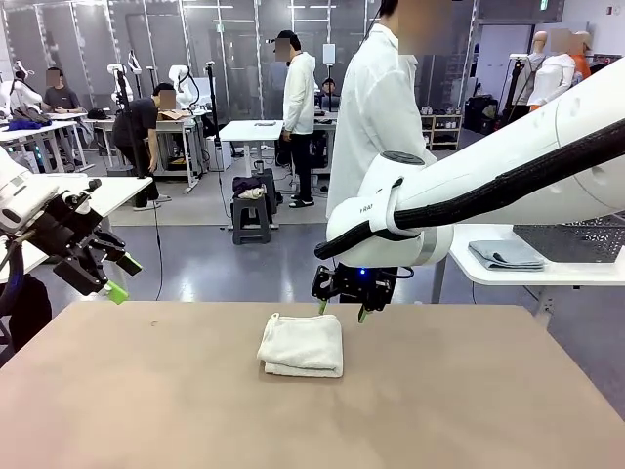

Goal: Fold the towels and place them in the basket.
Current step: When a person lays out a Towel with hook on the table, fold it in half twice, then place the folded Towel with hook on the right side of the table.

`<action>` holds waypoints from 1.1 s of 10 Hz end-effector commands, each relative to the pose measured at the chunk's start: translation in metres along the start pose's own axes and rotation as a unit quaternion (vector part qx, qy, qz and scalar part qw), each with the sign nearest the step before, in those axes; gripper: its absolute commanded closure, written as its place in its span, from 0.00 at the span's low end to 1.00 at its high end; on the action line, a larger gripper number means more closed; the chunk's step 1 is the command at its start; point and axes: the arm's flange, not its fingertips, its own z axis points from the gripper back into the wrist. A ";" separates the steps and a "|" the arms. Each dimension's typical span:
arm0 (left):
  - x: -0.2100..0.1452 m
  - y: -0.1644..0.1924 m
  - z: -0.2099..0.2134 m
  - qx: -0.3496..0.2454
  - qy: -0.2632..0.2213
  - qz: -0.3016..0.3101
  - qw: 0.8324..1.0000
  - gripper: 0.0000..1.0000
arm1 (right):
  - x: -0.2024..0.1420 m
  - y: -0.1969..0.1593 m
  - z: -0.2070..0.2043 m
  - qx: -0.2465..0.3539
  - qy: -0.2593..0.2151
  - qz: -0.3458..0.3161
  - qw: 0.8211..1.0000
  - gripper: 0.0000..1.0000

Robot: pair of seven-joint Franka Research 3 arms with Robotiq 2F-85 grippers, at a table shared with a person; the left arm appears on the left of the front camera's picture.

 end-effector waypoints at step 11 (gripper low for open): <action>0.000 0.000 0.000 0.000 -0.001 0.000 1.000 0.00 | 0.002 -0.008 -0.045 -0.010 -0.005 -0.006 1.000 0.14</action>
